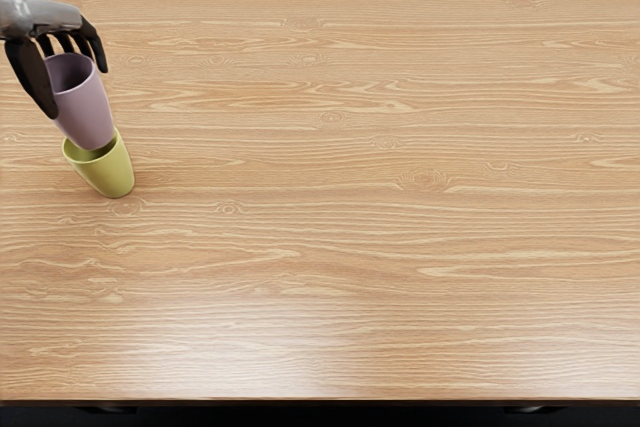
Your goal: Pick up cup and place in cup with left hand
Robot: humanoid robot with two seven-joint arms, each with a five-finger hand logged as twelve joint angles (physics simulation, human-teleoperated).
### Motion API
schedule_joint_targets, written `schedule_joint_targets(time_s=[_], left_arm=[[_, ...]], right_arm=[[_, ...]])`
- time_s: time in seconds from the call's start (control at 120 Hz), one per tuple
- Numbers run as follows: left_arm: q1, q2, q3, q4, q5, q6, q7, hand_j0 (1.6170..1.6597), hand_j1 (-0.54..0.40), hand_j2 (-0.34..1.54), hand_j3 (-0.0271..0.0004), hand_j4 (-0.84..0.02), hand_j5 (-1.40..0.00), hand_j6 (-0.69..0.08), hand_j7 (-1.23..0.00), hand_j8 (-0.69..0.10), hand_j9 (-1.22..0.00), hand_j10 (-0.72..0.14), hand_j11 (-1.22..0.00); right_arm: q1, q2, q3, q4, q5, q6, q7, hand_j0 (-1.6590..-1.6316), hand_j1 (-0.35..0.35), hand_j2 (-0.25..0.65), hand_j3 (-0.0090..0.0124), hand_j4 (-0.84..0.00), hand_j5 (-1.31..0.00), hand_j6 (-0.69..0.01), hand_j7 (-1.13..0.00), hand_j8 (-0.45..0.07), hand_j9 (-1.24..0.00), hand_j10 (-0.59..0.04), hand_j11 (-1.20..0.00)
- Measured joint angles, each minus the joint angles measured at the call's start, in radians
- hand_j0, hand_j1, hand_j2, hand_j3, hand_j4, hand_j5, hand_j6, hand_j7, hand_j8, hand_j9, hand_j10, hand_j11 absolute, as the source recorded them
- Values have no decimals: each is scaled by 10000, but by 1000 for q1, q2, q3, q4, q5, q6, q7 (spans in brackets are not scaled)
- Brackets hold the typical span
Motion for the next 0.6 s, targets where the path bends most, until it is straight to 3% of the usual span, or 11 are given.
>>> schedule_joint_targets(time_s=[0.6], left_arm=[[20, 0, 6, 17, 26, 10, 0, 16544, -692, 660, 0, -4858, -6676, -3497, -6558, -3146, -6575, -4520, -6631]], right_arm=[[2, 0, 0, 0, 0, 0, 0, -16581, -3204, -47, 0, -242, -311, -243, -311, -242, -311, -241, -311]])
